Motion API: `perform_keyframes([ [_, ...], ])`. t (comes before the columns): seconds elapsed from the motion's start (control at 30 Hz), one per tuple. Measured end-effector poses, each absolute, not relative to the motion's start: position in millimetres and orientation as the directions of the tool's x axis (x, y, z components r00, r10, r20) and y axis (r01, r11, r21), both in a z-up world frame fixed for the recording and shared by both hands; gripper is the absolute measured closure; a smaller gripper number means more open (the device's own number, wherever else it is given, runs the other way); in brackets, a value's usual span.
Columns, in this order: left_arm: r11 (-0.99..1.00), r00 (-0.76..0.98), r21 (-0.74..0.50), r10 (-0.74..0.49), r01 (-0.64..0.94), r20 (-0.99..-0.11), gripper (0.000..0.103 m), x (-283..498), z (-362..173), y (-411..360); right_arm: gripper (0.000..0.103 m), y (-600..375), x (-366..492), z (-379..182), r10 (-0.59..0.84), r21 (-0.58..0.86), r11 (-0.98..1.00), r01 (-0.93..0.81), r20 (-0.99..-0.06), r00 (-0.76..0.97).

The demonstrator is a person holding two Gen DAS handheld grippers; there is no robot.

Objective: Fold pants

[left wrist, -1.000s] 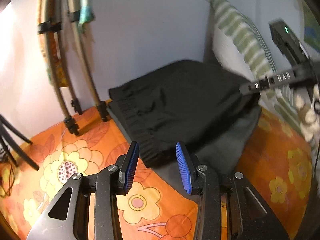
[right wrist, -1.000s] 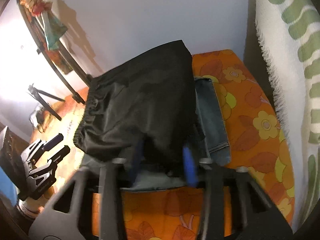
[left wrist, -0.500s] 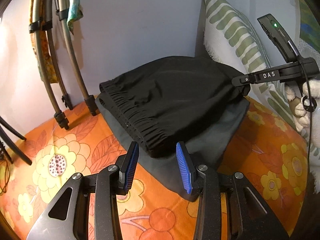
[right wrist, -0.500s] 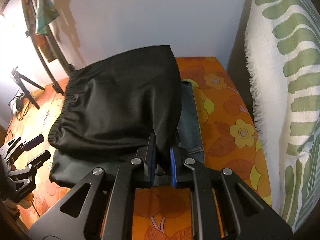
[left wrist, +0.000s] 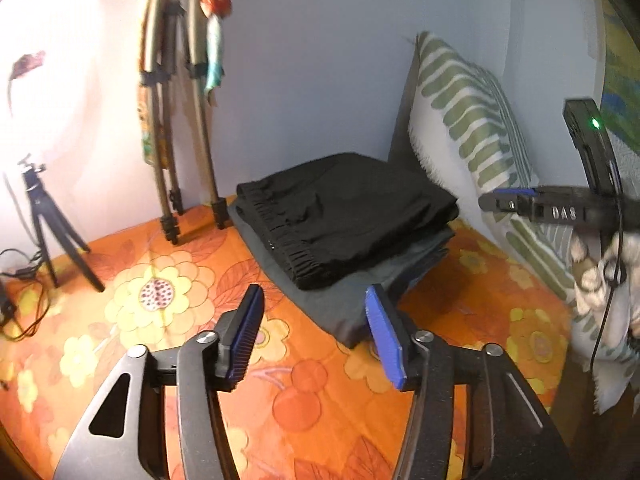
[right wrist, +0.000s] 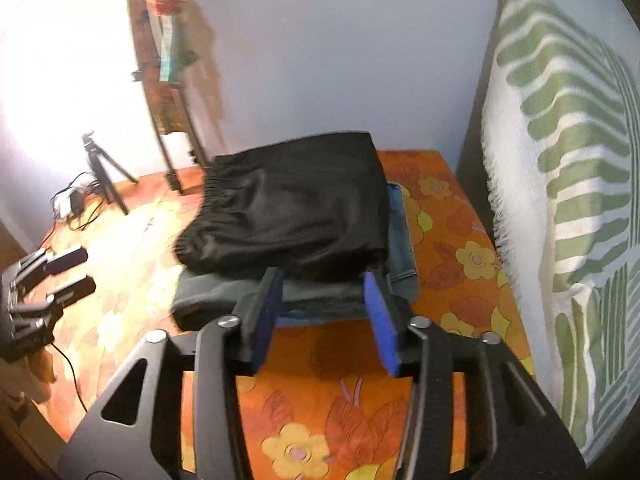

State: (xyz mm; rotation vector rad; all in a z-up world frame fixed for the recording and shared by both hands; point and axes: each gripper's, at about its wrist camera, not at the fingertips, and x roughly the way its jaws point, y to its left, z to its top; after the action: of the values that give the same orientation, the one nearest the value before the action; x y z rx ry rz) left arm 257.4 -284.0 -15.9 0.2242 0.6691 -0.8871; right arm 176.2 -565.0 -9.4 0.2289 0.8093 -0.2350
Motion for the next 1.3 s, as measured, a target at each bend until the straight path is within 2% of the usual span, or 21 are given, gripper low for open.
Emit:
perform_keyframes([
  [0.13,0.632,0.465,-0.081,-0.645,0.77,-0.607,0.044,238,1,-268,0.054,-537,156,9,-0.126,0.087,0.961,0.263,-0.709,0.694],
  [0.27,0.643,0.481,-0.082,-0.646,0.762,-0.593,0.038,221,12,-253,0.043,-512,134,27,-0.134,0.078,0.965,0.249,-0.672,0.728],
  [0.37,0.654,0.498,-0.084,-0.646,0.751,-0.579,0.034,208,21,-241,0.04,-497,119,35,-0.141,0.075,0.966,0.249,-0.654,0.743],
  [0.53,0.688,0.543,-0.078,-0.632,0.721,-0.553,0.026,191,29,-224,0.025,-474,93,41,-0.182,0.038,0.965,0.261,-0.622,0.761],
  [0.73,0.708,0.539,-0.137,-0.635,0.693,-0.554,0.024,177,32,-208,0.013,-458,66,39,-0.215,0.077,0.944,0.32,-0.593,0.776],
  [0.83,0.721,0.555,-0.126,-0.622,0.682,-0.552,0.024,162,31,-202,0.012,-453,52,40,-0.235,0.102,0.929,0.357,-0.582,0.779],
  [0.93,0.741,0.572,-0.111,-0.596,0.663,-0.563,0.024,146,27,-195,0.003,-447,36,42,-0.275,0.096,0.914,0.393,-0.563,0.779],
  [1.3,0.796,0.629,-0.091,-0.537,0.599,-0.562,0.023,92,25,-161,0.001,-418,-19,46,-0.371,0.06,0.883,0.465,-0.519,0.77],
])
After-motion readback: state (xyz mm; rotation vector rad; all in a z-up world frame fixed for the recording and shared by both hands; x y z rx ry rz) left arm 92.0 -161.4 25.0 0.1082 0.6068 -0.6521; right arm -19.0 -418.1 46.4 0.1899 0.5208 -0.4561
